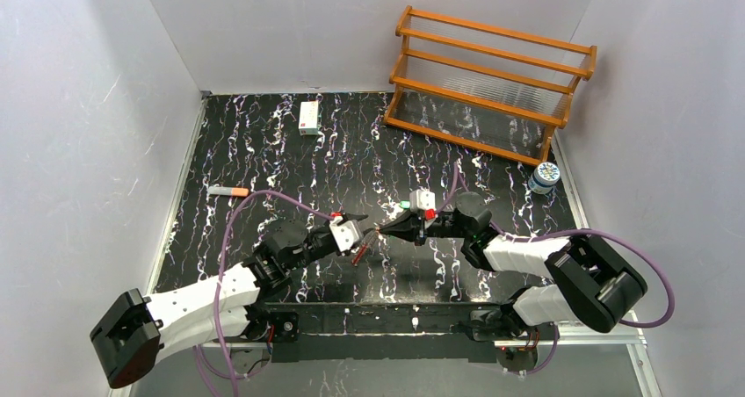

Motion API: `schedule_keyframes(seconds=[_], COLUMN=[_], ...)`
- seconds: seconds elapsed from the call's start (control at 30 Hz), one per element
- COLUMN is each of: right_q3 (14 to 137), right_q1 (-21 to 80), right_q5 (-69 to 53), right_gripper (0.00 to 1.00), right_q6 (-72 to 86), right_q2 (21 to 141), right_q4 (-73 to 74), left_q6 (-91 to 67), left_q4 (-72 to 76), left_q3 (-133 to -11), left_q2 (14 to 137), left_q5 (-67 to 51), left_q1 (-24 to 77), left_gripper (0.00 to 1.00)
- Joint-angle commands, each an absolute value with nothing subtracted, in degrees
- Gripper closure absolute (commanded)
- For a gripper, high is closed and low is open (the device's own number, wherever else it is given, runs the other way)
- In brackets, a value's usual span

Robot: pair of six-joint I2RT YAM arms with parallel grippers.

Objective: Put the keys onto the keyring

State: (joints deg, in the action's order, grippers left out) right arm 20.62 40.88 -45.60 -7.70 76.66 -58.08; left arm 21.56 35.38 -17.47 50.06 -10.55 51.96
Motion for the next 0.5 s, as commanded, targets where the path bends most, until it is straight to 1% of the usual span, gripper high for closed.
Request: schedule_keyframes(seconds=[0.0,0.1,0.33,0.47], right_q3=[20.02,19.96,19.86,20.03], right_q1=[40.77,40.77,40.77,40.78], right_q5=[-47.22,-47.57,-47.47,-47.30], right_gripper=[0.99,0.99,0.99,0.99], right_q6=[-4.70,-4.42,-3.94,-3.75], right_q2=[77.22,77.66,78.30,78.71], right_q4=[-66.74,-67.26,-67.98,-68.33], left_q6=[24.11,25.67,26.37,26.89], left_q4=[32.75,30.46,29.17,28.45], left_q3=[-17.67,-18.22,-18.75,-19.15], left_q2=[49.45,49.66,50.65,51.23], left_q5=[-11.73,-13.66,-15.74,-17.39], left_q1=[52.04,52.08,52.09,52.05], left_gripper=[0.67,0.65,0.64,0.58])
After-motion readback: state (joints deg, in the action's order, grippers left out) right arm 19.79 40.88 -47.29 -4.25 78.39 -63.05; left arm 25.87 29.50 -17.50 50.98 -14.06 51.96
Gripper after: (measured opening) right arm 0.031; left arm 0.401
